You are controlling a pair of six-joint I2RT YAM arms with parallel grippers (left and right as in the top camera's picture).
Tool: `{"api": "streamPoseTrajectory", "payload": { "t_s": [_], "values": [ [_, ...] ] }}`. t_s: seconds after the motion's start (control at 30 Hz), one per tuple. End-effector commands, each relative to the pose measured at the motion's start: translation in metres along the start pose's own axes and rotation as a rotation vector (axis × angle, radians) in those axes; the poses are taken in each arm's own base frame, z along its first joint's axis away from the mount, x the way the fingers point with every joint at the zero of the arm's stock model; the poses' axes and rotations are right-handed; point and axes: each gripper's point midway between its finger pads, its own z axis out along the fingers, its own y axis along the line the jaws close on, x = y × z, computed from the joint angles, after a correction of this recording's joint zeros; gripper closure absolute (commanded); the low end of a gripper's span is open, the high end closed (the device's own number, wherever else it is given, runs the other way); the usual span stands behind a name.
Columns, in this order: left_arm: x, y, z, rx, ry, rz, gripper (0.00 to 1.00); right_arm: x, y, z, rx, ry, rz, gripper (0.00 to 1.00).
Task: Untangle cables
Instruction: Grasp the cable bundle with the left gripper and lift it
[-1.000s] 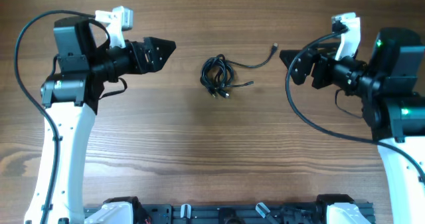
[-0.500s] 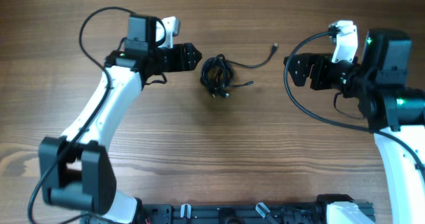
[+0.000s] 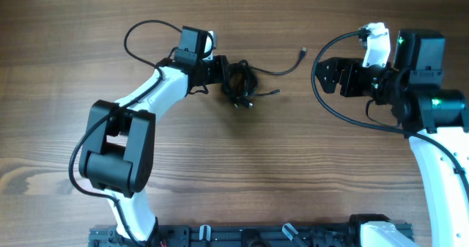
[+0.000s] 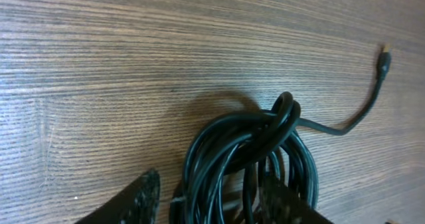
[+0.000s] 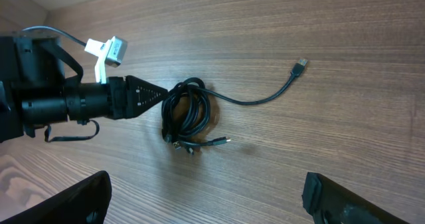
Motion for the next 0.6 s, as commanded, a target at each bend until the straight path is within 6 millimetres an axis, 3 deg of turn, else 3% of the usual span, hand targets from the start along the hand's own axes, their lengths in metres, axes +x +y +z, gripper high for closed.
{"api": "streamPoseTrajectory", "payload": {
  "t_s": [0.0, 0.2, 0.43, 0.5, 0.57],
  "values": [
    [0.000, 0.004, 0.008, -0.033, -0.002, 0.004, 0.50, -0.007, -0.002, -0.002, 0.018, -0.016, -0.022, 0.06],
    [0.010, 0.011, 0.018, -0.048, 0.032, -0.006, 0.50, -0.006, -0.002, -0.002, 0.018, -0.013, -0.013, 0.07],
    [0.024, 0.012, 0.025, -0.057, 0.078, -0.005, 0.59, -0.008, -0.002, -0.002, 0.017, -0.018, 0.034, 0.07],
    [0.031, 0.007, 0.027, -0.056, 0.095, 0.004, 0.67, -0.008, -0.002, -0.002, 0.017, -0.019, 0.034, 0.07],
    [0.033, -0.001, 0.028, -0.045, 0.093, 0.021, 0.89, -0.008, -0.002, -0.002, 0.017, -0.019, 0.034, 0.07]
  ]
}}
